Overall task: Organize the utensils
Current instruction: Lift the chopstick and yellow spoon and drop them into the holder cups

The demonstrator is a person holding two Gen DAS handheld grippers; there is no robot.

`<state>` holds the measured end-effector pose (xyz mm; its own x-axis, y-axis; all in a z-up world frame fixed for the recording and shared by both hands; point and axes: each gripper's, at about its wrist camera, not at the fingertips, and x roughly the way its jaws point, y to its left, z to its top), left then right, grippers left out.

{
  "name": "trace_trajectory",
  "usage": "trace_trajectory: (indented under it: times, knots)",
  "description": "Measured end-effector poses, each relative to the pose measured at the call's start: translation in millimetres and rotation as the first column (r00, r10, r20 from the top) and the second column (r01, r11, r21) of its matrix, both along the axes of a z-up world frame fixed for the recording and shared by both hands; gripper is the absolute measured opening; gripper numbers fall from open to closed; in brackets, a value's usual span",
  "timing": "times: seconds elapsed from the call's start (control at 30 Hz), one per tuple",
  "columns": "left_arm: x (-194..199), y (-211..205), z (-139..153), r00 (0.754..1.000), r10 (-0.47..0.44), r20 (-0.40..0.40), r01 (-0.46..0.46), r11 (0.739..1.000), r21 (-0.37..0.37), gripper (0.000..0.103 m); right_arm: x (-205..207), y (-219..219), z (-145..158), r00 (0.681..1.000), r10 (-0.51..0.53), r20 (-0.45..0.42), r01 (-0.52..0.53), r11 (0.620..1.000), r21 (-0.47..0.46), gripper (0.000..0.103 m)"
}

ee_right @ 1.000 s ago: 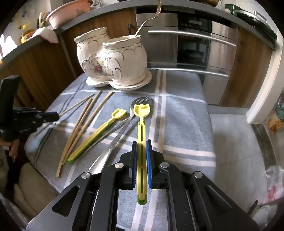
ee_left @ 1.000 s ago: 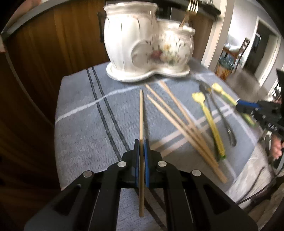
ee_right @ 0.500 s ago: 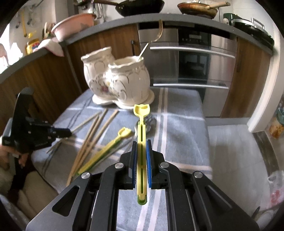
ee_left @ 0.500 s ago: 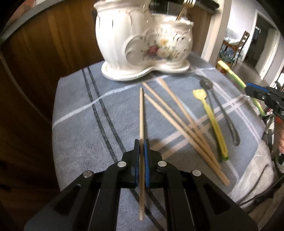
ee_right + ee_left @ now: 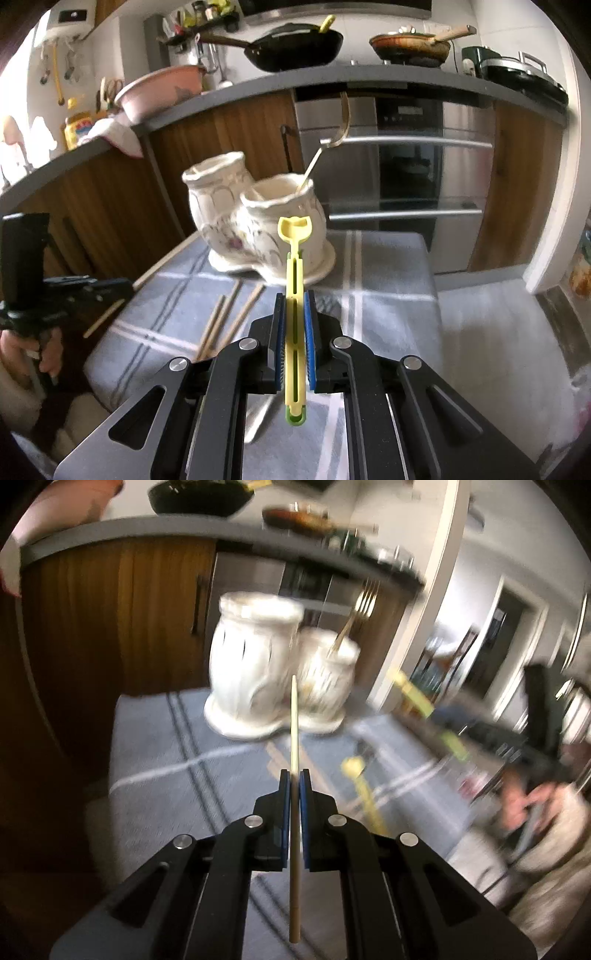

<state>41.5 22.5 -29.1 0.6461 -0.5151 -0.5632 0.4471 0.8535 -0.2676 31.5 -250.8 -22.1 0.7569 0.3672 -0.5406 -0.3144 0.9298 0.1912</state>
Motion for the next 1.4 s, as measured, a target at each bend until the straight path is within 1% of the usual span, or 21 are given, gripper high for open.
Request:
trace_trajectory:
  times: [0.07,0.1,0.2,0.3,0.37,0.53,0.6,0.7,0.83,0.9,1.03,1.17,1.23,1.4]
  knots:
    - [4.6,4.6,11.3,1.000,-0.003,0.026,0.004,0.999,-0.053,0.005,4.1,1.5,6.6,1.000,0.002,0.013,-0.003,1.000,0.017,0.010]
    - [6.4,5.4,15.5,0.999,-0.005,0.035,0.007,0.998,-0.066,0.005,6.7,3.2,11.2,1.000,0.004,0.023,-0.005,1.000,0.025,0.010]
    - [17.0,4.4,30.5,0.997,0.010,0.076,-0.004,0.997,-0.073,0.005,15.4,9.5,23.9,0.998,0.025,0.058,-0.027,0.999,0.035,0.010]
    - [29.1,2.7,45.8,0.993,0.015,0.121,-0.001,0.994,-0.110,0.005,25.5,13.5,34.7,0.995,0.033,0.098,-0.038,0.998,0.048,0.011]
    - [38.0,1.8,56.6,0.988,0.026,0.152,-0.005,0.991,-0.135,0.005,35.5,14.6,42.8,0.992,0.029,0.120,-0.039,0.996,0.076,0.010]
    - [66.5,-5.3,78.9,0.970,0.079,0.229,-0.048,0.989,-0.139,0.005,59.3,11.4,59.8,0.986,0.008,0.168,-0.033,0.989,0.146,0.010]
    - [74.0,-9.9,84.5,0.963,0.078,0.257,-0.043,0.989,-0.140,0.005,69.2,11.7,64.3,0.984,-0.001,0.180,-0.029,0.987,0.160,0.010]
    - [91.1,-20.6,94.5,0.951,0.076,0.301,-0.034,0.989,-0.143,0.005,88.4,10.3,65.7,0.984,-0.004,0.180,-0.036,0.975,0.221,0.011]
    - [112.5,-25.6,95.2,0.935,0.111,0.337,-0.057,0.985,-0.166,0.005,110.3,13.6,63.3,0.985,-0.009,0.172,-0.041,0.958,0.285,0.011]
    - [124.4,-26.4,92.4,0.937,0.122,0.327,-0.061,0.980,-0.189,0.005,119.7,18.6,61.3,0.984,-0.002,0.178,-0.054,0.949,0.310,0.010]
    - [144.6,-22.9,82.0,0.947,0.129,0.292,-0.047,0.961,-0.274,0.005,137.7,22.9,51.4,0.987,0.006,0.163,-0.067,0.927,0.369,0.011]
    - [154.1,-23.2,70.1,0.949,0.139,0.282,-0.053,0.955,-0.292,0.005,152.3,23.6,36.4,0.992,-0.005,0.129,-0.050,0.907,0.419,0.011]
    - [158.1,-22.8,64.4,0.948,0.149,0.281,-0.062,0.953,-0.298,0.005,155.8,24.7,31.4,0.993,-0.013,0.121,-0.040,0.904,0.427,0.011]
    - [160.9,-24.0,53.1,0.940,0.163,0.299,-0.075,0.955,-0.287,0.005,159.5,31.5,22.9,0.991,-0.024,0.130,-0.029,0.919,0.392,0.011]
